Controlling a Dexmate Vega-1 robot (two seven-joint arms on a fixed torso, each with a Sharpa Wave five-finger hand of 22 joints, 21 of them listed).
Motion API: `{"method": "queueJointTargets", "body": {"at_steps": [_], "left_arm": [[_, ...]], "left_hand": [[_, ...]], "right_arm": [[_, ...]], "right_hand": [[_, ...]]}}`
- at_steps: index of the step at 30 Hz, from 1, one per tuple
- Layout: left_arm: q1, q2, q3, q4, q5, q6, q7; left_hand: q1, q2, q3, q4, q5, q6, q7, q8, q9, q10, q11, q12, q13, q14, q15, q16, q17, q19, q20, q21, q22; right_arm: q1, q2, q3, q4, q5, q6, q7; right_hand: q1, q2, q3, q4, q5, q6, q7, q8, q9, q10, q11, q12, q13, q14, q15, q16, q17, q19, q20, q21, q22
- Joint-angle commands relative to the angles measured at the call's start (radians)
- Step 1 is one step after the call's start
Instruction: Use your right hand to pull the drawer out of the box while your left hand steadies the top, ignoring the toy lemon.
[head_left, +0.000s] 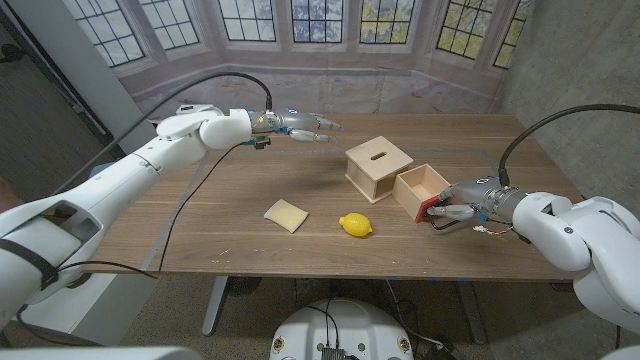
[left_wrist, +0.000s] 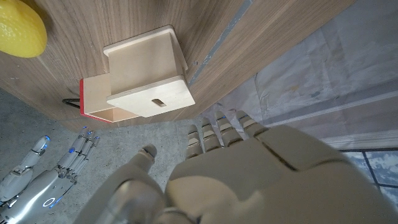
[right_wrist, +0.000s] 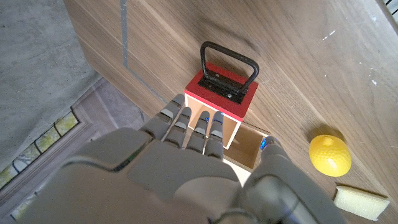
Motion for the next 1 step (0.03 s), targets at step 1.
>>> {"method": "queueJointTargets", "body": {"at_steps": [1], "left_arm": [[0.054, 0.039, -0.045, -0.082, 0.022, 0.091, 0.037]], "left_hand": [[-0.002, 0.003, 0.002, -0.003, 0.005, -0.009, -0.004, -0.005, 0.001, -0.004, 0.0, 0.002, 0.002, -0.004, 0.004, 0.003, 0.002, 0.006, 0.007, 0.005, 0.001]], "right_arm": [[0.022, 0.096, -0.004, 0.004, -0.06, 0.036, 0.02]], "right_hand": [[0.002, -0.01, 0.004, -0.005, 0.005, 0.009, -0.001, 0.006, 0.002, 0.009, 0.001, 0.004, 0.002, 0.011, -0.066, 0.007, 0.0, 0.001, 0.004, 0.0, 0.0]]}}
